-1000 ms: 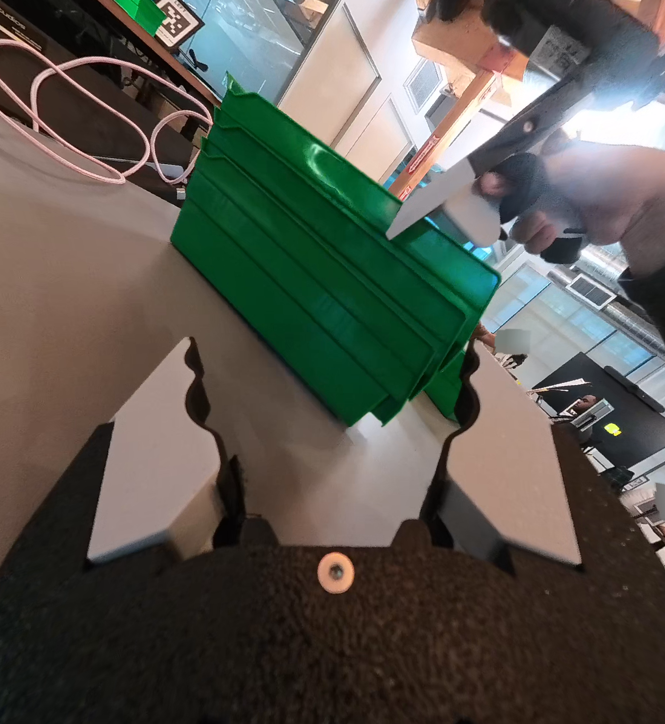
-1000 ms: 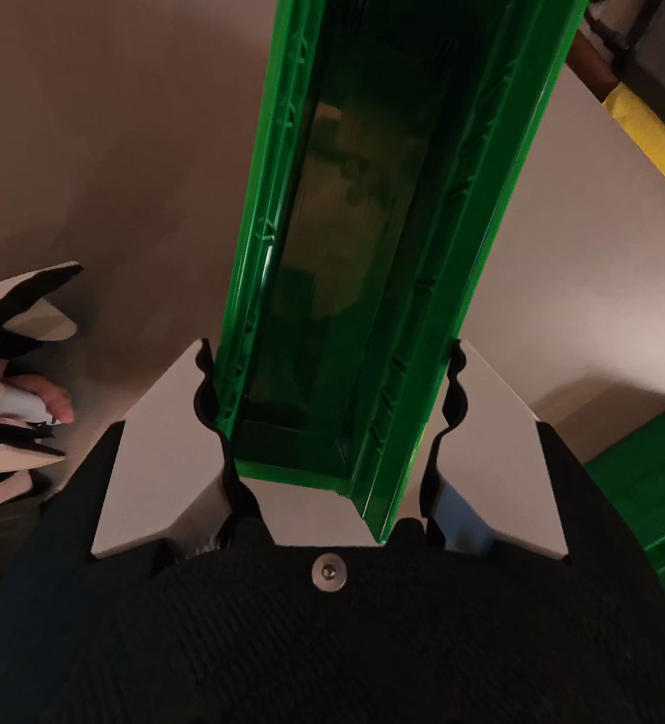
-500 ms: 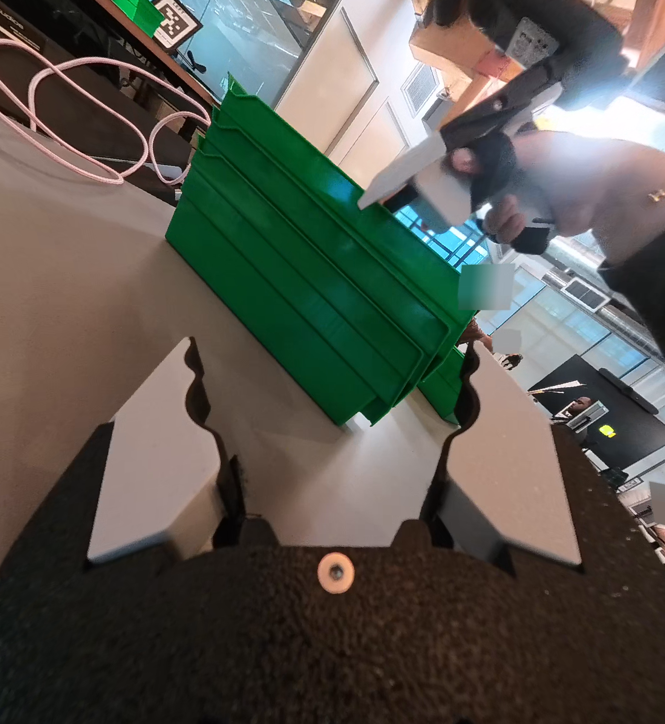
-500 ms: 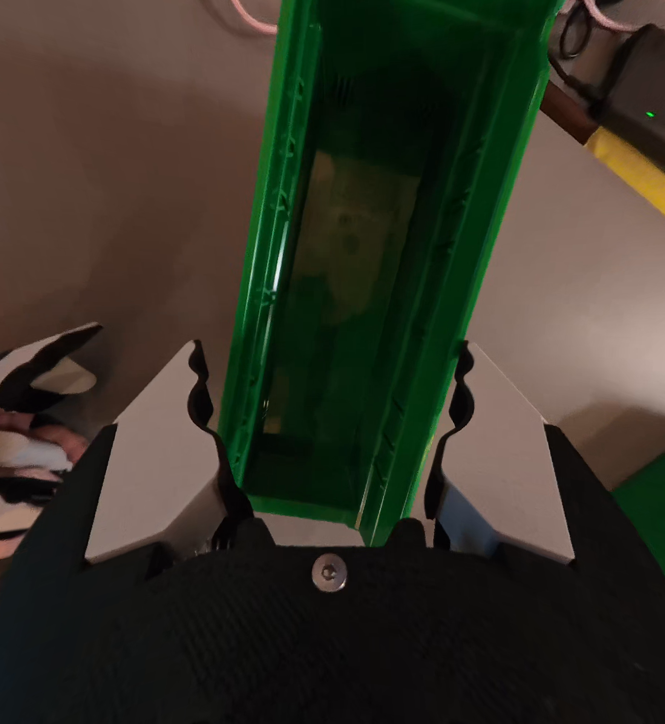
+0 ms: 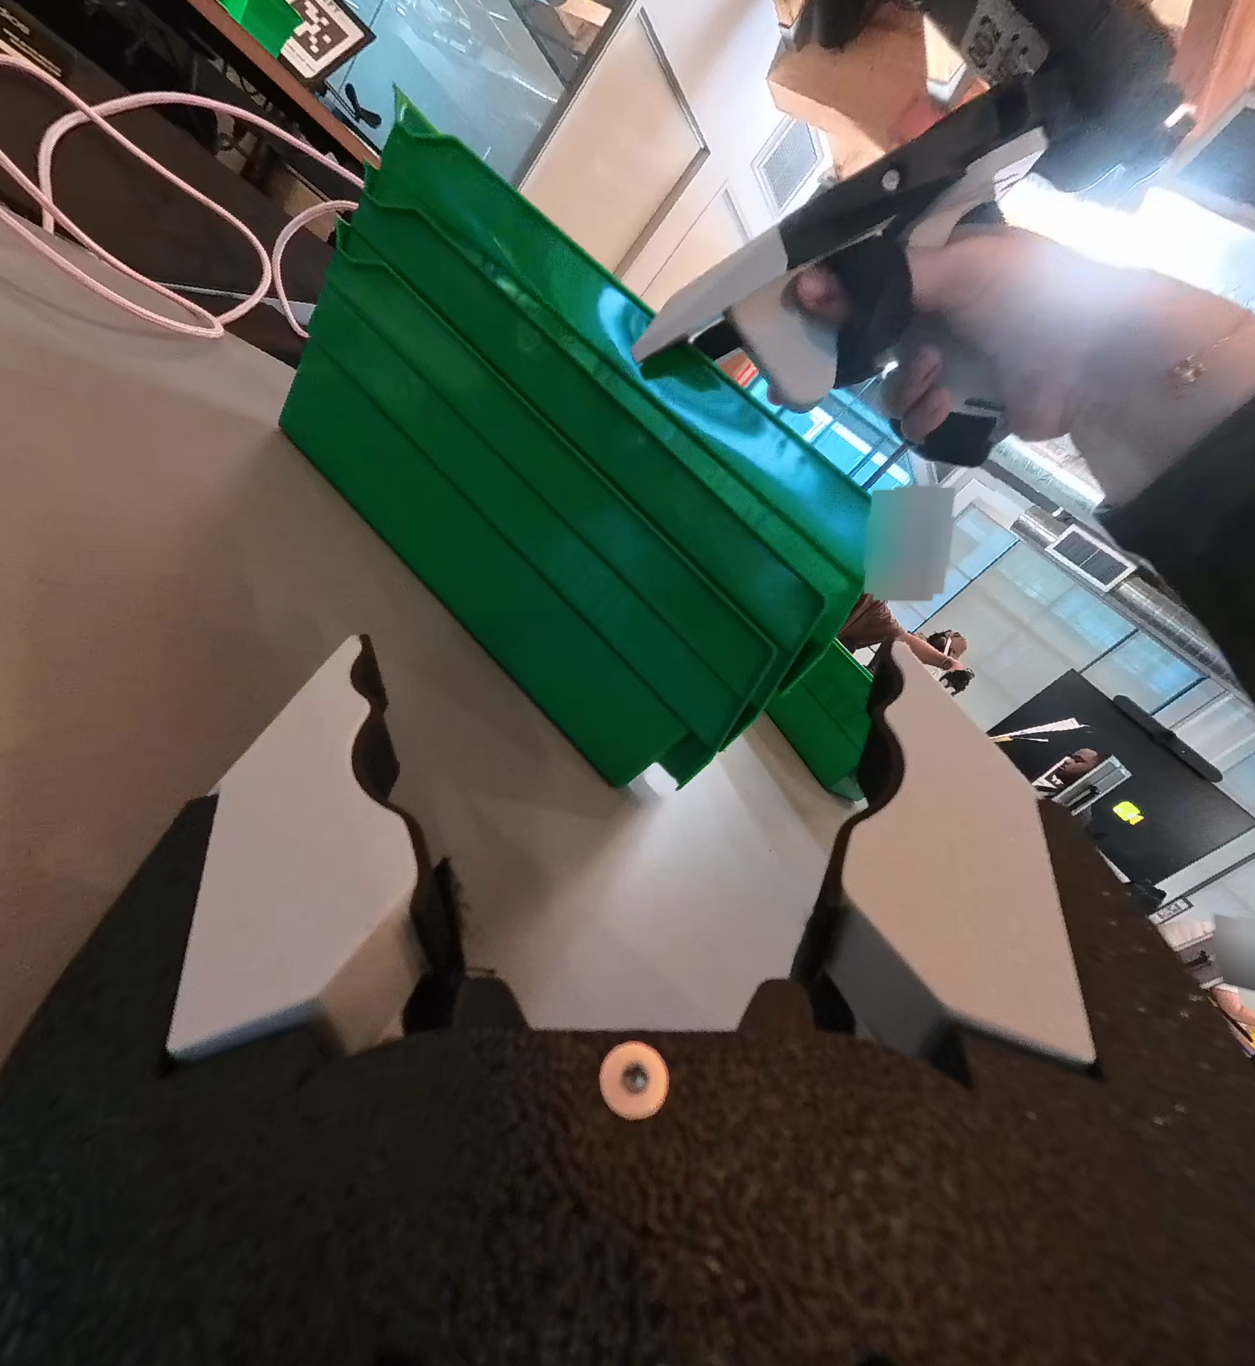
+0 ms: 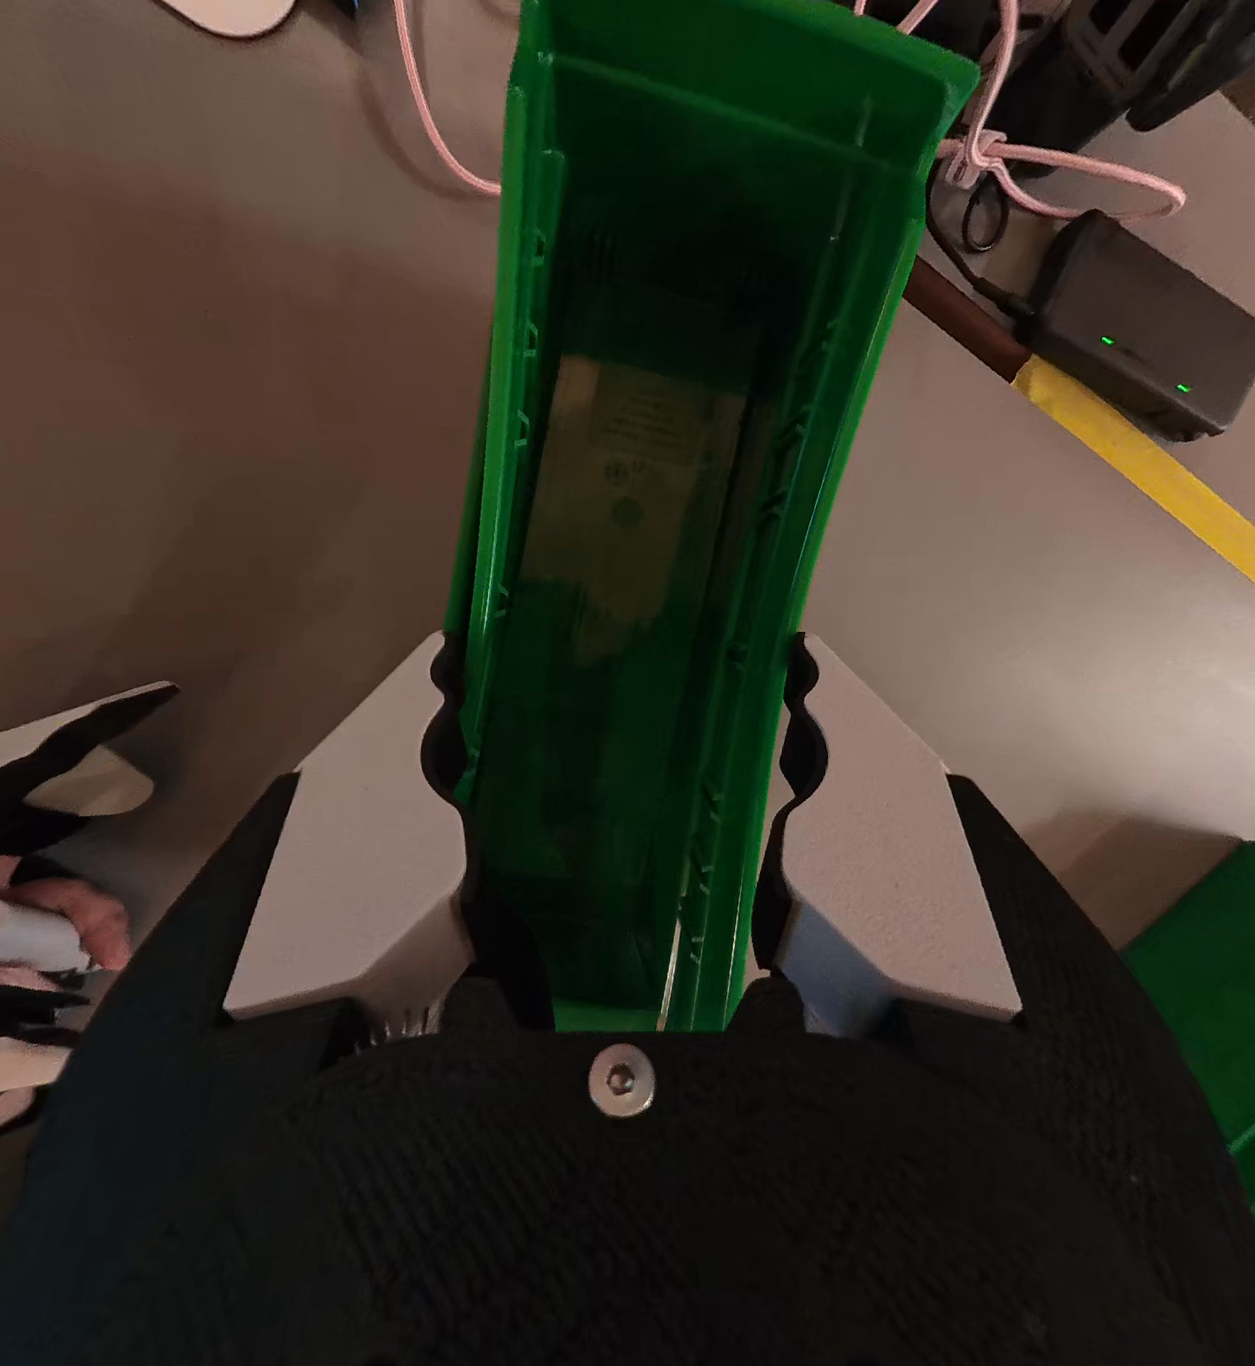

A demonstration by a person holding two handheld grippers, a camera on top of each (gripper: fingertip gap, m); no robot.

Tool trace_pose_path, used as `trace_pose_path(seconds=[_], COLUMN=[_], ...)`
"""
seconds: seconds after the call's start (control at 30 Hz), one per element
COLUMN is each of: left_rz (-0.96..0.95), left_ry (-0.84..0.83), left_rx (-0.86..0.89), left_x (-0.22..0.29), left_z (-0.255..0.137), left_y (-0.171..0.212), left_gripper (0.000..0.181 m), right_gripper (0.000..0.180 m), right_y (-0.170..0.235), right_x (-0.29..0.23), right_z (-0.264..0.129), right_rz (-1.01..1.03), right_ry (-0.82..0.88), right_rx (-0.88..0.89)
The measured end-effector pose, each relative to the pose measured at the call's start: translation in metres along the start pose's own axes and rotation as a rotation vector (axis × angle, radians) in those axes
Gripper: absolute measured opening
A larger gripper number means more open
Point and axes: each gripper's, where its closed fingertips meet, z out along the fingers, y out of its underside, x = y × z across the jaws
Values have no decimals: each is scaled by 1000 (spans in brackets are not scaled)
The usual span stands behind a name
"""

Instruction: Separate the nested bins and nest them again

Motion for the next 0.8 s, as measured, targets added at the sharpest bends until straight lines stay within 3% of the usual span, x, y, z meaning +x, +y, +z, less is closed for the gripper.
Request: trace_pose_path(seconds=[0.43,0.63,0.8], left_rz=[-2,-2,-12], left_ry=[1,6,5], left_rx=[0,0,-6], left_x=[0,1,0], left_z=[0,0,0], left_y=[0,0,1], left_gripper=[126,126,125], right_gripper=[91,91,92], right_y=[-27,-21,17], right_x=[21,74,142], right_z=[-73,-111,-118], right_rz=[39,96,218], right_ry=[-2,36,83], right_rx=[128,207,219])
